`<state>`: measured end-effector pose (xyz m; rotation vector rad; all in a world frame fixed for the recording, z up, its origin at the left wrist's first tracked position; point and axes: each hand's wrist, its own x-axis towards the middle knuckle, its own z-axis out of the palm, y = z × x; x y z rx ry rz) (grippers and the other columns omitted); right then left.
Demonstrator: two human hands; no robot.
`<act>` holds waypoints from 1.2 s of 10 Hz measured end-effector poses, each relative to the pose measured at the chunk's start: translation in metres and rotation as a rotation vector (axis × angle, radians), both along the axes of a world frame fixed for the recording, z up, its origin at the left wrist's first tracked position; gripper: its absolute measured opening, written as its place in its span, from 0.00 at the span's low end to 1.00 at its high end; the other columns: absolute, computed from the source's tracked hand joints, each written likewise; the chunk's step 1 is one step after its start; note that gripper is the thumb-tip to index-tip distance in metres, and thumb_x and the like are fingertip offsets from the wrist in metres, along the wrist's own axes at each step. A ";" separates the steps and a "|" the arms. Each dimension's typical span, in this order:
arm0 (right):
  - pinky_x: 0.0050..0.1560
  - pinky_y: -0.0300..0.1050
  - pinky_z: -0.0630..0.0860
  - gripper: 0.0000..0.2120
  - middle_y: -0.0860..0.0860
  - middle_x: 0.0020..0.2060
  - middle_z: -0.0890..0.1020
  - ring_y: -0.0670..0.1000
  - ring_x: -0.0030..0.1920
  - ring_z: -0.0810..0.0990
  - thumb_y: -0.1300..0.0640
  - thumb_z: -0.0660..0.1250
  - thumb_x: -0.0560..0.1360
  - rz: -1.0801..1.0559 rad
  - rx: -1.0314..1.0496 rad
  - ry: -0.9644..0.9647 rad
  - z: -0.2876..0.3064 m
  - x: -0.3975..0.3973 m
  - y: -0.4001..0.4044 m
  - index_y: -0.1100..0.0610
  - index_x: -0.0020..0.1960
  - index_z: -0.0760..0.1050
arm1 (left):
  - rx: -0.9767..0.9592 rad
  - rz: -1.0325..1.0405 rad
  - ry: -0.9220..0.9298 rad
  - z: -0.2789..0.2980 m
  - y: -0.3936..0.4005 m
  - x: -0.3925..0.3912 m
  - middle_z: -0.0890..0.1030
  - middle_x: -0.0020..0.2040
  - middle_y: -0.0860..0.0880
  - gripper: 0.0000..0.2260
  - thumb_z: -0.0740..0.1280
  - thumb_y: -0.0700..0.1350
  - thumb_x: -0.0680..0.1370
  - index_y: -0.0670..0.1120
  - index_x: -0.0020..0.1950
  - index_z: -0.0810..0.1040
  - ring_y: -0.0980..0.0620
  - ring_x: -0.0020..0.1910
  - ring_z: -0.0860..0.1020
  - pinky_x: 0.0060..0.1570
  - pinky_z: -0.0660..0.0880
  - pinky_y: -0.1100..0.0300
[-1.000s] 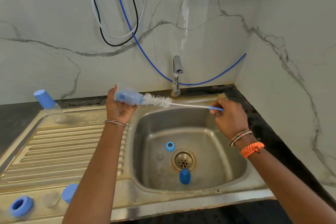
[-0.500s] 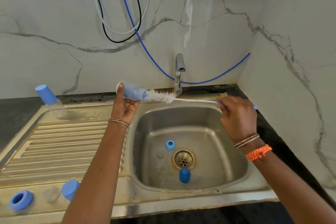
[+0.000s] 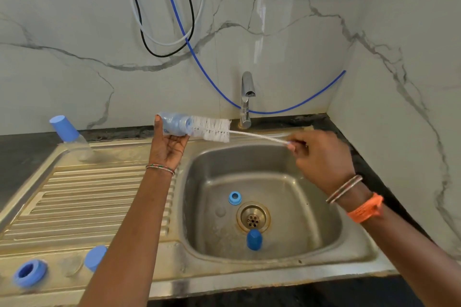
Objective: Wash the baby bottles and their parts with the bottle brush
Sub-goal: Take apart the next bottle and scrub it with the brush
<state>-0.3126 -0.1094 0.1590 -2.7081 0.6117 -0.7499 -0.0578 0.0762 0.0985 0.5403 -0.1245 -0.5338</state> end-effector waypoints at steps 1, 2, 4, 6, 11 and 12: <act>0.32 0.43 0.70 0.18 0.53 0.36 0.82 0.56 0.32 0.78 0.68 0.59 0.65 -0.004 -0.620 -0.241 -0.010 0.000 -0.001 0.58 0.47 0.83 | 0.007 0.006 0.036 -0.001 -0.001 -0.003 0.80 0.57 0.38 0.37 0.82 0.49 0.57 0.39 0.60 0.73 0.45 0.48 0.83 0.42 0.81 0.49; 0.30 0.38 0.68 0.13 0.52 0.33 0.81 0.51 0.30 0.77 0.67 0.61 0.73 0.017 0.075 0.035 0.000 0.005 -0.002 0.55 0.46 0.83 | -0.003 -0.001 0.032 -0.004 -0.001 -0.008 0.82 0.51 0.40 0.40 0.82 0.50 0.55 0.38 0.63 0.73 0.45 0.48 0.83 0.47 0.81 0.49; 0.25 0.34 0.64 0.09 0.48 0.29 0.74 0.43 0.25 0.66 0.61 0.60 0.80 0.230 0.789 0.431 -0.011 0.010 -0.018 0.55 0.50 0.79 | 0.089 -0.023 0.044 -0.009 0.010 -0.002 0.82 0.50 0.41 0.22 0.74 0.52 0.68 0.42 0.55 0.75 0.44 0.52 0.81 0.49 0.80 0.48; 0.36 0.45 0.70 0.07 0.51 0.39 0.76 0.52 0.37 0.75 0.61 0.66 0.72 0.165 -0.295 0.185 -0.005 0.021 -0.018 0.55 0.49 0.72 | 0.339 -0.009 0.165 -0.016 0.016 0.014 0.74 0.60 0.42 0.17 0.55 0.54 0.81 0.42 0.58 0.71 0.45 0.58 0.75 0.67 0.65 0.50; 0.29 0.35 0.69 0.13 0.50 0.29 0.73 0.44 0.25 0.70 0.53 0.61 0.79 0.152 0.588 0.563 0.038 0.058 -0.020 0.57 0.43 0.82 | 0.588 0.368 0.343 -0.025 0.001 0.024 0.71 0.69 0.43 0.26 0.55 0.57 0.81 0.42 0.73 0.63 0.49 0.57 0.77 0.36 0.76 0.58; 0.45 0.45 0.73 0.08 0.49 0.39 0.82 0.51 0.41 0.79 0.53 0.64 0.77 0.033 -0.036 0.286 0.021 0.060 -0.023 0.49 0.47 0.82 | 0.586 0.346 0.319 -0.020 0.000 0.027 0.69 0.71 0.42 0.26 0.53 0.57 0.81 0.42 0.74 0.62 0.45 0.67 0.72 0.37 0.75 0.58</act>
